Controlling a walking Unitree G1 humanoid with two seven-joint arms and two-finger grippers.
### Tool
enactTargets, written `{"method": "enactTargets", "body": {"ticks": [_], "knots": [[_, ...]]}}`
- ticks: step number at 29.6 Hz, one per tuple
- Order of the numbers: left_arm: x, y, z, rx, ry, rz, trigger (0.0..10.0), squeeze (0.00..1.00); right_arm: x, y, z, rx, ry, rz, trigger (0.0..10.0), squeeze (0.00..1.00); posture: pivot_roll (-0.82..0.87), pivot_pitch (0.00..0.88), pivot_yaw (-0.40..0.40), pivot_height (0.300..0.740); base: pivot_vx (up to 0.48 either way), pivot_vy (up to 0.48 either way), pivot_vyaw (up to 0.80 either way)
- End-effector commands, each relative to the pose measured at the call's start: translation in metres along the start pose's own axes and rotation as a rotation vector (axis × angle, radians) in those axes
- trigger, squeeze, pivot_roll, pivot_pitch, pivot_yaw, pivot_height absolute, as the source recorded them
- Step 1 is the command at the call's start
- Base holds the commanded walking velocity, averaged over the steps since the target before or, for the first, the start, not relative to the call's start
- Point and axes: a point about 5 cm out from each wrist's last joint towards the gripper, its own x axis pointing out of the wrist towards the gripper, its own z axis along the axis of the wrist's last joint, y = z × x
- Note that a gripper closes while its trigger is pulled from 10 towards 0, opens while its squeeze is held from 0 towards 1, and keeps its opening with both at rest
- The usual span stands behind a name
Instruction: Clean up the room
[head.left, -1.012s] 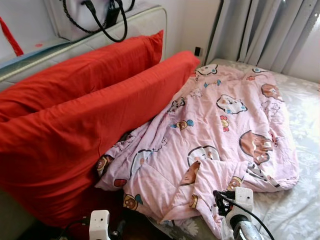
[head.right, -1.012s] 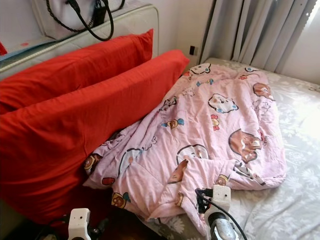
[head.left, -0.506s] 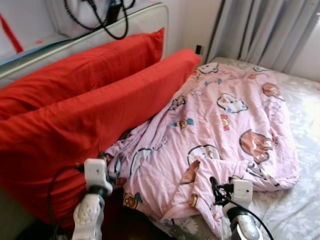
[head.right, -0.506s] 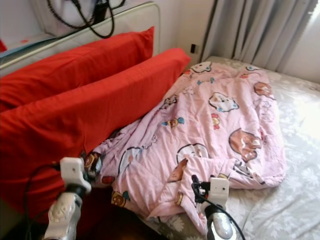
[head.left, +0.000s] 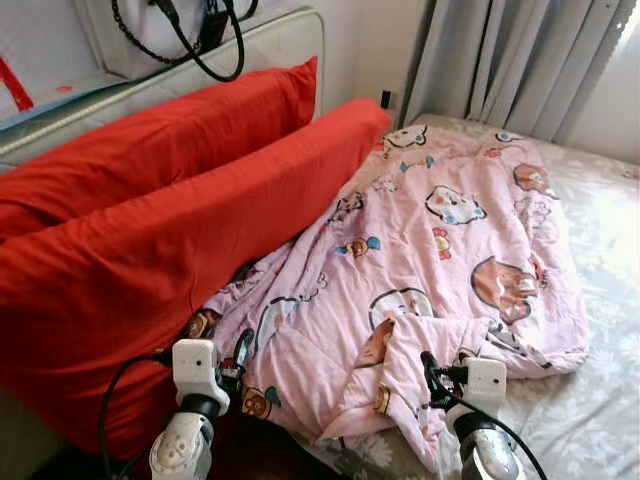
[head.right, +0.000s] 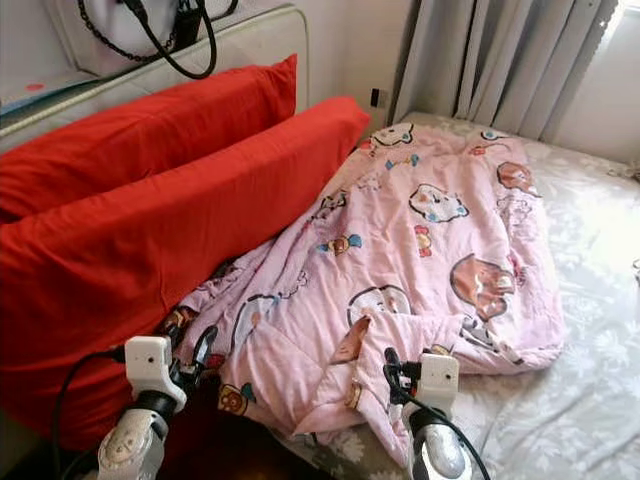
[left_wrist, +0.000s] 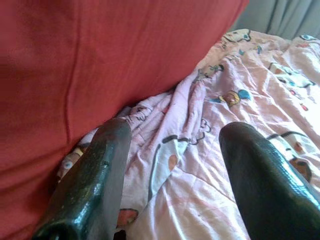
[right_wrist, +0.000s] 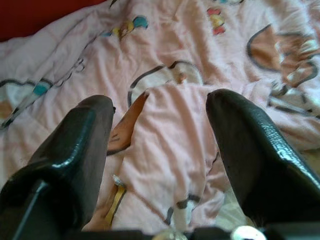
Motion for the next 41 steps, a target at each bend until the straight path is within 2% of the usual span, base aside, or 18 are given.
{"method": "enactTargets", "body": {"ticks": [1, 6, 12, 18, 25, 41], "knots": [[0.002, -0.0016, 0.0034, 0.001, -0.009, 0.005, 10.0, 0.0, -0.0009, 0.0009, -0.0032, -0.016, 0.031, 0.036, 10.0, 0.0, 0.09, 0.047, -0.048, 0.74, 0.0, 0.0, 0.0], [0.0052, -0.004, 0.0053, -0.005, 0.001, 0.0, 10.0, 0.0, -0.0001, -0.0027, -0.0024, -0.018, 0.038, 0.024, 10.0, 0.0, 0.09, 0.06, -0.048, 0.71, 0.0, 0.0, 0.0], [0.006, -0.0048, 0.0049, -0.006, 0.009, -0.004, 10.0, 0.0, 0.0007, -0.0021, 0.0004, 0.011, 0.016, 0.034, 10.0, 0.0, 0.09, 0.066, -0.047, 0.71, 0.0, 0.0, 0.0], [0.0063, -0.0049, 0.0051, -0.007, 0.017, -0.002, 10.0, 0.0, 0.0028, 0.0039, -0.0016, 0.002, 0.046, 0.048, 10.0, 0.0, 0.1, 0.072, -0.048, 0.71, 0.0, 0.0, 0.0], [0.0056, -0.0057, 0.0037, -0.01, 0.024, -0.004, 10.0, 0.0, 0.002, 0.0042, -0.0045, 0.008, 0.058, 0.05, 10.0, 0.0, 0.1, 0.073, -0.047, 0.665, 0.0, 0.0, 0.0], [0.0063, -0.004, 0.0038, -0.006, 0.032, -0.006, 10.0, 0.0, 0.0033, 0.0062, -0.0044, 0.022, 0.063, 0.06, 10.0, 0.0, 0.11, 0.072, -0.045, 0.665, 0.0, 0.0, 0.0]]}}
